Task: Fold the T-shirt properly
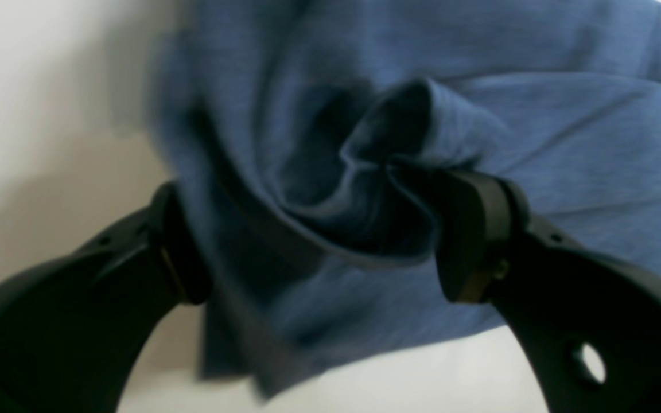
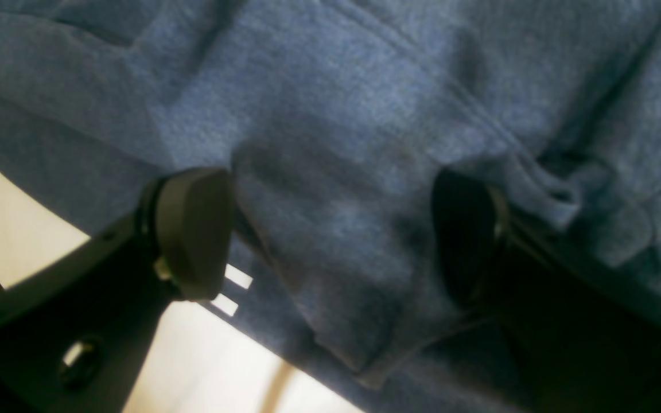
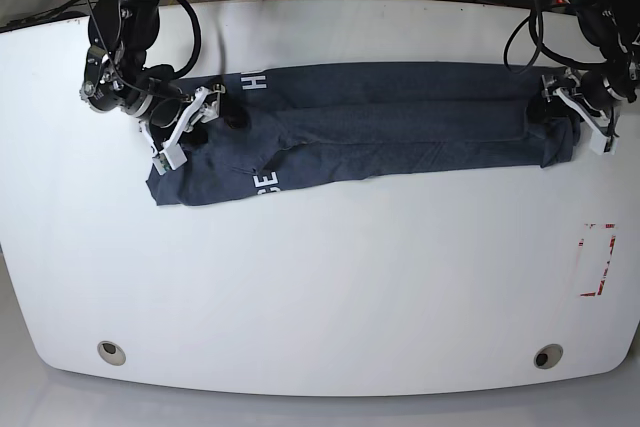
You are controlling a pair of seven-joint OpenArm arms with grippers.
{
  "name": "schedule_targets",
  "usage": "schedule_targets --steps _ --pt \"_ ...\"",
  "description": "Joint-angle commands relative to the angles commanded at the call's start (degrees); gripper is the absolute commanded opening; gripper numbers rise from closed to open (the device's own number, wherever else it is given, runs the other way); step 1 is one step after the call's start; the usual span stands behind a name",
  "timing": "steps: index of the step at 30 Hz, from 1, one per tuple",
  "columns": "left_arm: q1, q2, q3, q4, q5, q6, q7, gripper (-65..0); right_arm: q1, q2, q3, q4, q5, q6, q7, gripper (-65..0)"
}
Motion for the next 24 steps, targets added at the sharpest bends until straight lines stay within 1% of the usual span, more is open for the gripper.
schedule_targets --steps 3,6,7,9,11,13,14,17,20,24 --pt "0.09 0.00 0.70 -0.18 0.00 0.00 0.00 -13.2 0.00 -0.79 0.00 0.00 0.00 0.00 0.00 -12.7" --pt "0.26 0.00 0.44 -0.18 0.00 0.00 0.00 -13.6 0.00 -0.88 0.00 0.00 0.00 0.00 0.00 -12.7" --pt "0.26 0.00 0.44 -0.18 0.00 0.00 0.00 -16.8 0.00 -0.70 0.00 0.00 0.00 0.00 0.09 -12.7" --pt "0.26 0.00 0.44 -0.18 0.00 0.00 0.00 -25.3 0.00 -0.70 0.09 -0.09 0.00 0.00 0.09 -12.7" --pt "0.26 -0.09 0.79 -0.18 0.00 0.00 0.00 -42.9 0.00 -0.70 0.18 -0.18 -0.09 0.00 0.09 -12.7" --pt "0.09 -0.18 0.97 -0.09 0.00 0.00 0.00 -57.4 0.00 -0.70 0.26 -0.26 -0.09 0.00 0.09 -12.7" --pt "0.09 -0.18 0.97 0.09 0.00 0.00 0.09 -59.6 0.00 -0.70 0.26 -0.26 -0.09 0.00 0.18 -12.7" --pt "-0.09 -0.09 0.97 2.29 -0.09 0.00 0.88 -57.9 0.00 -0.79 0.09 -0.26 -0.09 0.00 0.18 -12.7" --pt "0.26 0.09 1.05 8.53 -0.09 0.00 2.55 -58.1 0.00 -0.88 0.09 -0.26 -0.09 0.00 0.18 -12.7" --pt "0.44 1.05 4.66 18.99 0.09 0.00 5.19 -57.8 0.00 -0.88 0.00 -0.26 -0.09 0.00 0.18 -12.7"
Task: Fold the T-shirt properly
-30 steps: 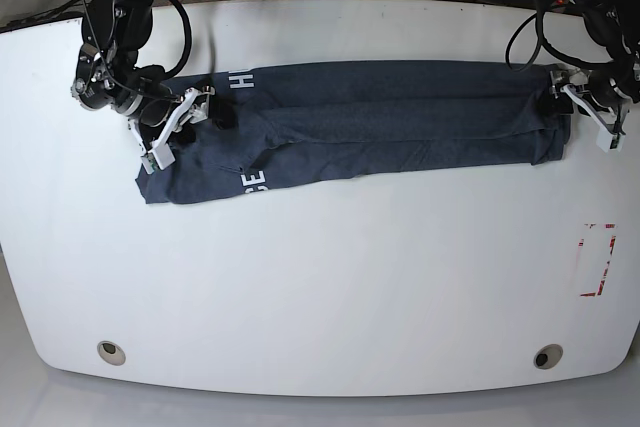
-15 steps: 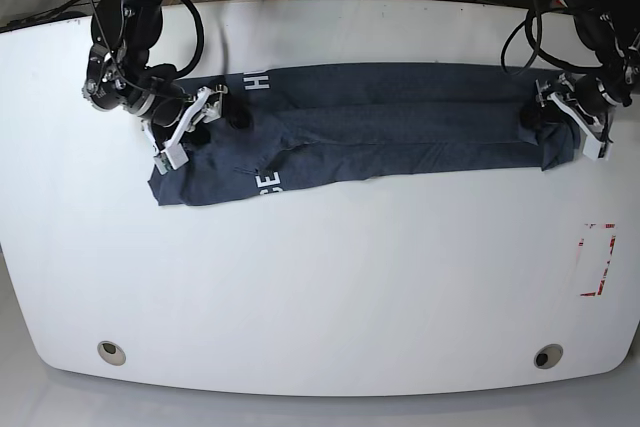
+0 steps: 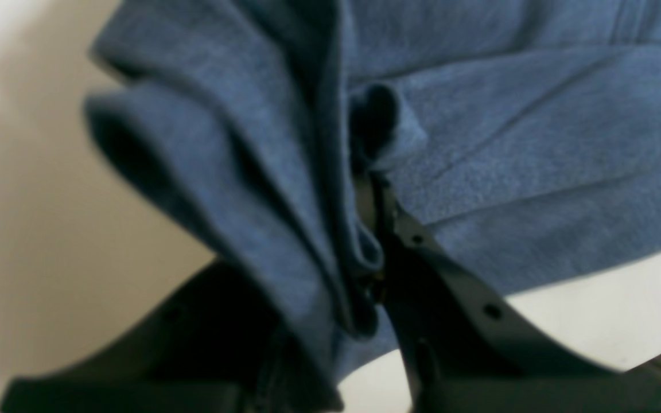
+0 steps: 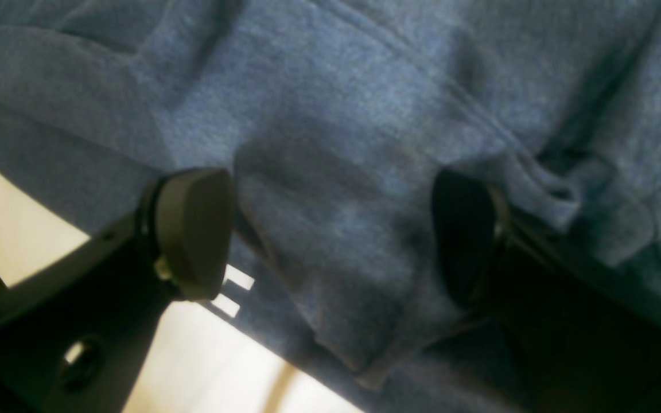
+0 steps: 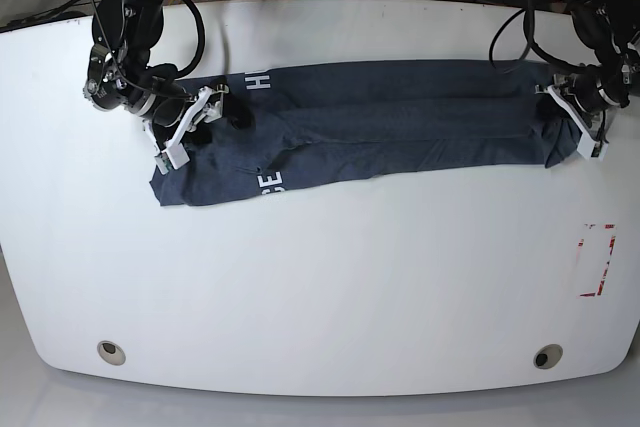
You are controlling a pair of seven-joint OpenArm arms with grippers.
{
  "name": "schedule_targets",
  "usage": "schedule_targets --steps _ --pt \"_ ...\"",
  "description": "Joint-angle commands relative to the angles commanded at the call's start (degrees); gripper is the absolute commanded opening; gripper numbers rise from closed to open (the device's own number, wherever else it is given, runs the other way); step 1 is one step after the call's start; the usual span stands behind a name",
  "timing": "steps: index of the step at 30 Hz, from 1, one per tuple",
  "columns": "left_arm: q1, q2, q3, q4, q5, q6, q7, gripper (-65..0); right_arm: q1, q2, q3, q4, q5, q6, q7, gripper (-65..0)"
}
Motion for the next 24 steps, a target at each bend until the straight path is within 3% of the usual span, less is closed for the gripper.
schedule_targets --steps 5,9,21,24 --pt "0.79 0.70 6.95 11.34 -0.09 0.00 4.04 -57.6 0.00 0.00 0.00 0.00 0.00 0.00 0.00 -12.7" --pt "0.62 3.96 14.15 14.51 0.18 0.00 4.84 -57.5 0.00 -0.09 0.00 0.00 0.00 0.00 0.00 -12.7" --pt "-5.80 10.20 28.22 10.46 0.35 0.00 4.57 -56.9 0.00 -0.18 0.00 0.00 0.00 0.00 0.00 -12.7" --pt "-6.59 10.90 29.89 6.07 0.35 0.00 4.57 -50.3 0.09 -0.18 -0.09 0.00 0.00 0.00 0.00 -12.7"
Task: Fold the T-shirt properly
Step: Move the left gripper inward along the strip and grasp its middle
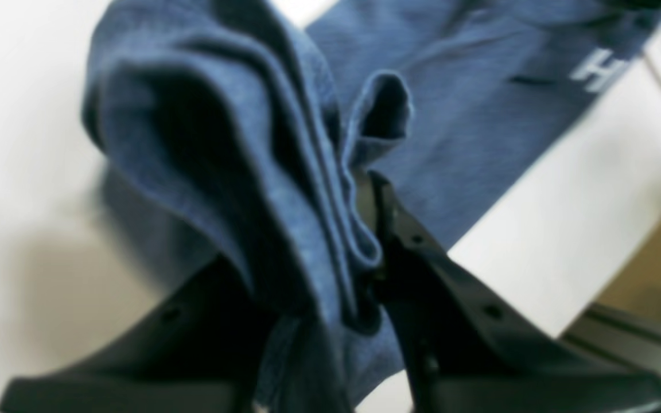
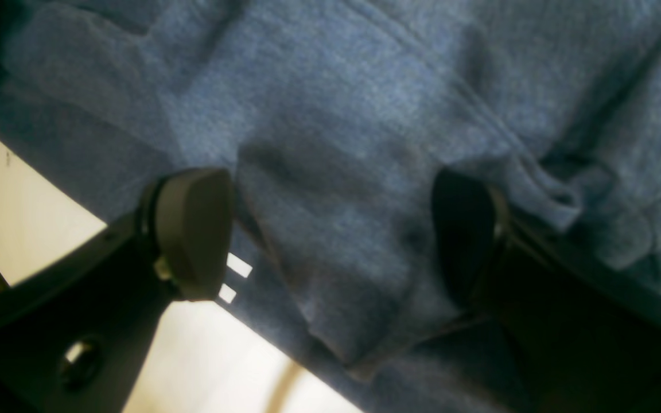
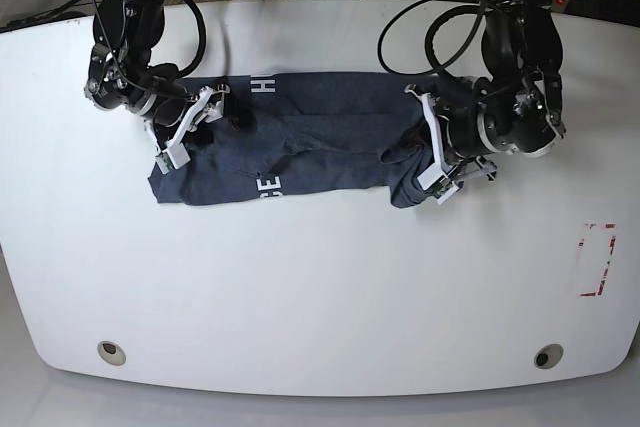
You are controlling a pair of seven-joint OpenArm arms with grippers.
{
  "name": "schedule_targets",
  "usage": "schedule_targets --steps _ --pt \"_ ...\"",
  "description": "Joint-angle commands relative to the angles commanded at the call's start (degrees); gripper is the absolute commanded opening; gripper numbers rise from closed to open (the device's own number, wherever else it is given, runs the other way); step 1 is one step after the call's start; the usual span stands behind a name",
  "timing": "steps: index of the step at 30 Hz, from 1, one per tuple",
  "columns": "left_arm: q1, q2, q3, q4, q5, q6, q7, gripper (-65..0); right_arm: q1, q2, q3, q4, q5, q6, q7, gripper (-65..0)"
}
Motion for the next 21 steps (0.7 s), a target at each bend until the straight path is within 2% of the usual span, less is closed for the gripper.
schedule_targets --steps 5,9,13,15,18,21 --pt "-1.93 1.05 0.79 -3.69 0.00 0.40 -0.09 -32.9 0.00 0.00 0.00 0.00 0.00 0.00 0.00 -12.7" --pt "-2.46 3.52 2.99 -1.76 -0.44 6.20 0.00 -22.6 0.00 0.00 0.00 0.00 0.00 0.00 0.00 -12.7" --pt "-2.46 5.27 6.59 4.75 -0.44 6.64 0.18 -20.6 0.00 0.00 0.00 0.00 0.00 0.00 0.00 -12.7" --pt "-2.99 4.66 8.53 7.47 -0.18 6.64 0.00 -21.0 0.09 0.00 0.00 0.00 0.00 0.00 0.00 -12.7" --pt "-4.48 3.25 6.77 7.82 -0.09 6.64 0.00 -21.0 0.35 0.00 0.00 0.00 0.00 0.00 0.00 -12.7" --pt "-4.75 0.00 1.67 7.56 0.00 6.64 -0.09 -21.0 0.35 0.09 0.00 0.35 0.35 0.00 -0.09 -12.7"
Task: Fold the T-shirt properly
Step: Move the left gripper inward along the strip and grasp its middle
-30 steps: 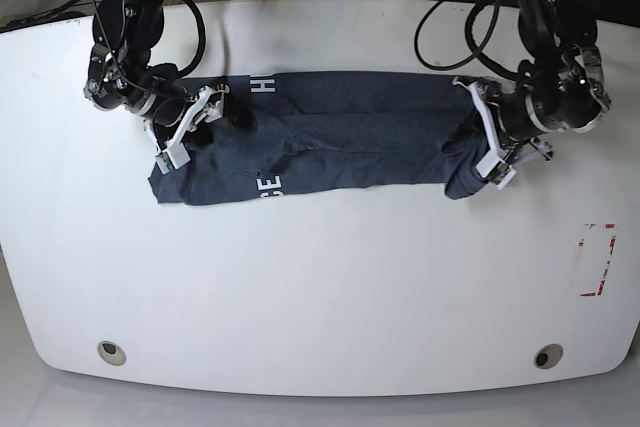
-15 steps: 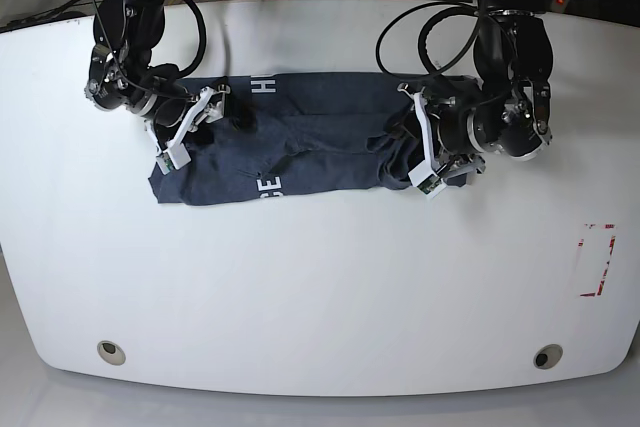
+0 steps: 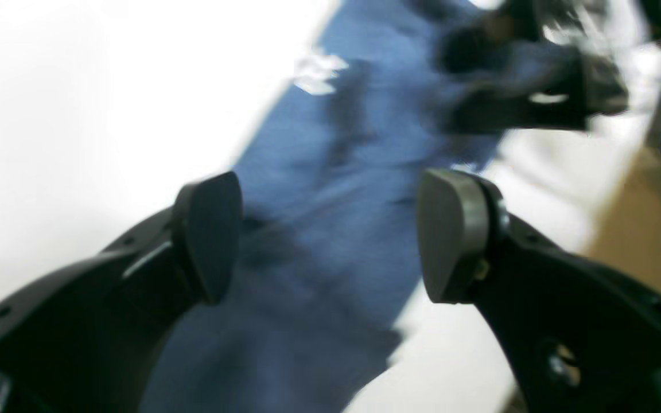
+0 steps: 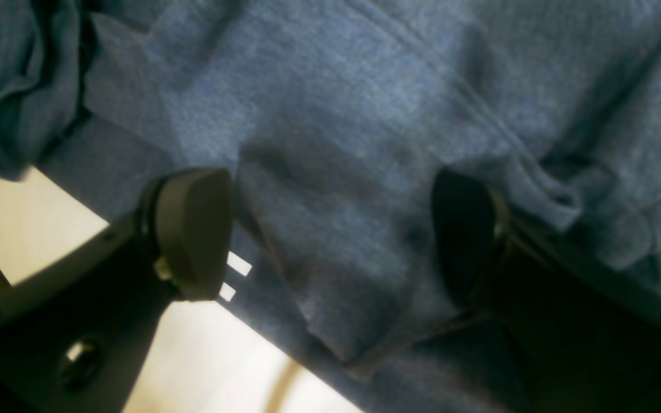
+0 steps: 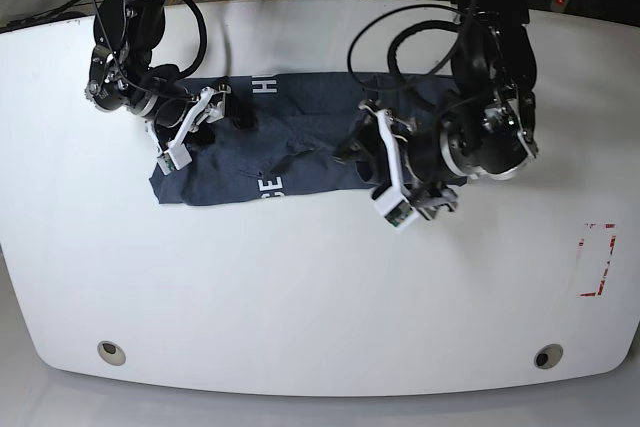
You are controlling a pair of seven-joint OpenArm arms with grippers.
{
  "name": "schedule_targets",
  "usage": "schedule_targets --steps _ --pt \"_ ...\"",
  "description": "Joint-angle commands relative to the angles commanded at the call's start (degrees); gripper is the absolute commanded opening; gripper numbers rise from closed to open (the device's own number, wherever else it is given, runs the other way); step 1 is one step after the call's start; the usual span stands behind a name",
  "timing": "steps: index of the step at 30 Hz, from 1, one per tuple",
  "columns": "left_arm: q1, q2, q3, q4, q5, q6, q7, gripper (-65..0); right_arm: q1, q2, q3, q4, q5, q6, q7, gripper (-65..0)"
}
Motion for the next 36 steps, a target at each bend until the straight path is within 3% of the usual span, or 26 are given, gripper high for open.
schedule_targets --steps 7,12,16,22,27,28,31,36 --pt "3.69 -8.79 -2.81 0.00 0.00 0.00 -0.97 -21.1 1.05 -0.18 0.44 5.98 0.35 0.00 -2.37 -12.7" --pt "8.35 -11.34 -2.64 0.00 0.09 0.00 -4.92 -21.2 1.23 -0.62 0.44 12.48 0.44 0.00 -5.19 -12.7" --pt "9.93 -11.60 -2.64 -2.81 1.32 0.18 -6.95 -23.1 1.76 -1.93 1.05 16.26 0.35 0.00 -6.07 -12.7" --pt "9.41 -9.58 -2.64 -11.60 6.15 0.00 -7.12 -39.3 5.71 -2.29 11.60 12.57 0.44 0.00 -8.70 -12.5" --pt "8.88 -9.67 -2.64 -15.12 6.51 -0.18 -10.46 -40.1 11.60 -1.41 21.63 2.02 0.35 0.00 -11.60 -11.9" --pt "9.23 -9.67 -2.64 -15.74 6.59 -0.53 -11.87 -40.1 12.84 0.09 23.56 -1.23 0.35 0.00 -11.87 -11.9" --pt "9.58 -9.67 -2.64 -16.88 6.77 -2.37 -13.36 -40.1 14.77 2.64 23.82 -8.53 0.44 0.00 -11.69 -11.9" --pt "9.41 -9.67 -2.64 -17.23 6.77 -4.04 -13.19 -40.1 15.38 2.73 23.82 -15.38 0.44 0.00 -9.93 -12.0"
